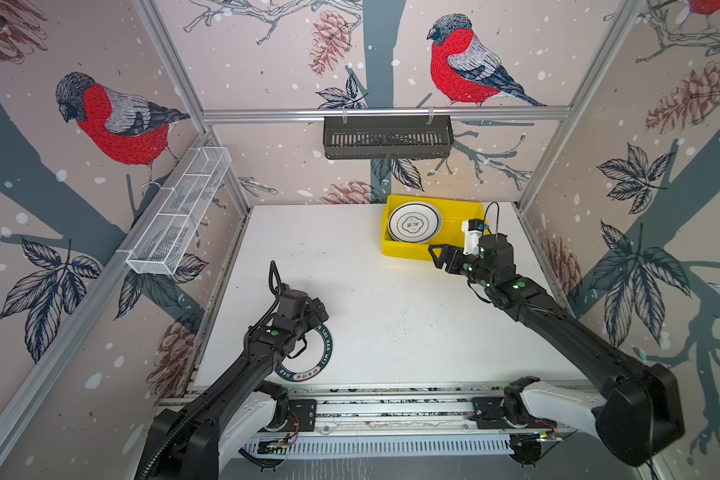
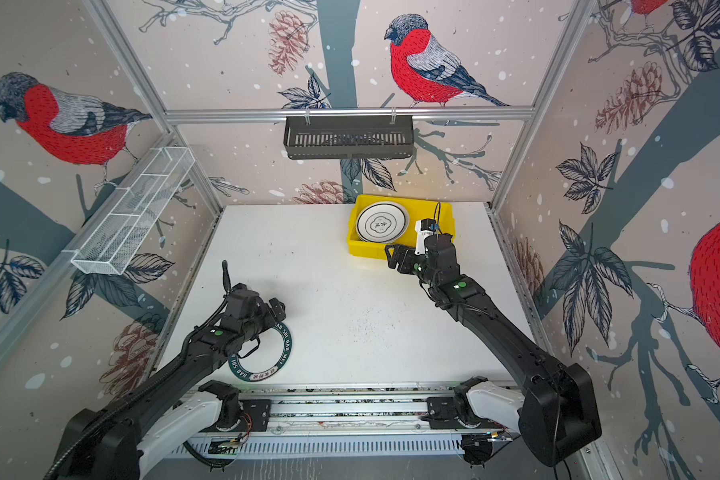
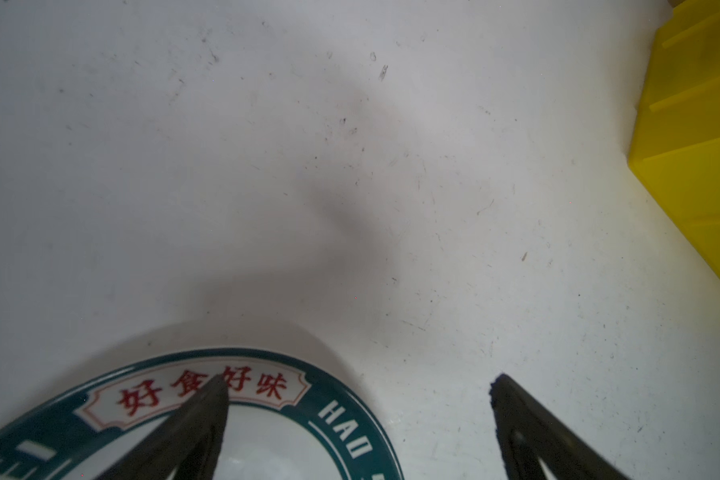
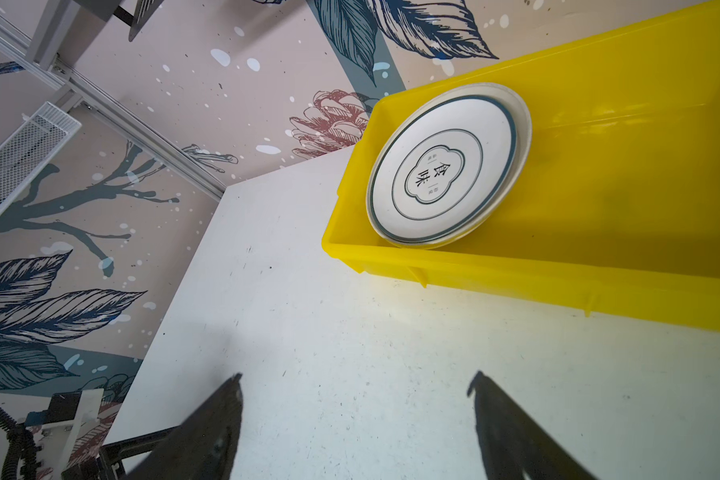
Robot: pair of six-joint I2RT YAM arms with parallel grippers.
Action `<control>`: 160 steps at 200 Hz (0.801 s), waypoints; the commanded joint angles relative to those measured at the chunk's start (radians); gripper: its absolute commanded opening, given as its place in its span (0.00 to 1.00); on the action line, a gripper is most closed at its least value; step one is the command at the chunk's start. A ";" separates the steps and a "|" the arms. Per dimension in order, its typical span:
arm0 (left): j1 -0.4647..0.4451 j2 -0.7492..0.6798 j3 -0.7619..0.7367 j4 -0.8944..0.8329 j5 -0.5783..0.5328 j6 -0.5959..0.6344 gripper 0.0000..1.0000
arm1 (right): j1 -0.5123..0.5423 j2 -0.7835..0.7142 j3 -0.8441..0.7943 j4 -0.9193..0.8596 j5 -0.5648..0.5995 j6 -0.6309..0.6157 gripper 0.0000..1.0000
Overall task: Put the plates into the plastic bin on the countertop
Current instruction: 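Lower the cloud-pattern plate onto the stack and open the right gripper, then move the left gripper over the teal-rimmed HAO SHI HAO WEI plate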
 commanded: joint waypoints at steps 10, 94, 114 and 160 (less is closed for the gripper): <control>0.000 0.009 -0.011 0.056 0.029 -0.028 0.97 | 0.002 0.009 -0.008 0.018 -0.009 -0.012 0.86; 0.000 0.102 0.004 0.102 0.033 0.015 0.98 | -0.035 -0.014 -0.028 -0.043 0.023 0.008 0.87; -0.001 0.118 0.002 0.123 0.040 0.019 0.97 | -0.039 -0.021 -0.034 -0.040 0.031 0.017 0.87; -0.001 0.163 0.008 0.206 0.077 0.018 0.97 | -0.046 -0.021 -0.037 -0.052 0.043 0.027 0.87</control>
